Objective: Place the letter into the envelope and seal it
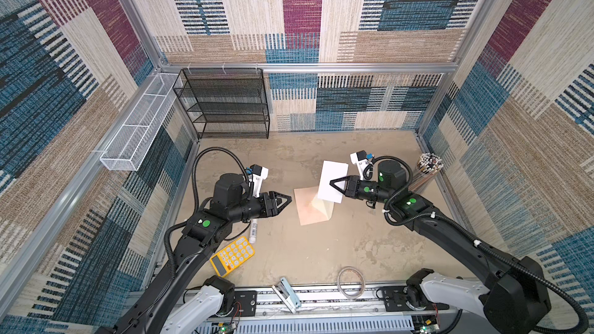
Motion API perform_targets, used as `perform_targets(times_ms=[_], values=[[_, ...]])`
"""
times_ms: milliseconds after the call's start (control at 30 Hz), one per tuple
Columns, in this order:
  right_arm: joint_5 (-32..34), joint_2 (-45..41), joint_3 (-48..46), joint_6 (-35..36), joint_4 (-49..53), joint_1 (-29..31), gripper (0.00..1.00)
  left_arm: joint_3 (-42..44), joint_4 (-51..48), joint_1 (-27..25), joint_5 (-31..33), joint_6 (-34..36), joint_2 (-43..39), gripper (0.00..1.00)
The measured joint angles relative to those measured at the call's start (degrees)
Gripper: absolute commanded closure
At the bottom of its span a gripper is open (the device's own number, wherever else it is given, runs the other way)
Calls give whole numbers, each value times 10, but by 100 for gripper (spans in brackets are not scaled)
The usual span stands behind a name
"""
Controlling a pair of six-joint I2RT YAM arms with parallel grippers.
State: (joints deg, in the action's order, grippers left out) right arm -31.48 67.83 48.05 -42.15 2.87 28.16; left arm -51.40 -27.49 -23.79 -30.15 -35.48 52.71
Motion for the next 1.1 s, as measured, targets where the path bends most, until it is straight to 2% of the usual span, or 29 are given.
perform_targets(times_ms=[200,467,1100], values=[[15,60,29,40,30,0,100,-21,-25,0,32,7,67,51],[36,125,49,78,67,0,100,-42,-36,0,41,5,168,61],[81,286,171,176,193,-1,100,-94,43,-1,-46,0,409,92]])
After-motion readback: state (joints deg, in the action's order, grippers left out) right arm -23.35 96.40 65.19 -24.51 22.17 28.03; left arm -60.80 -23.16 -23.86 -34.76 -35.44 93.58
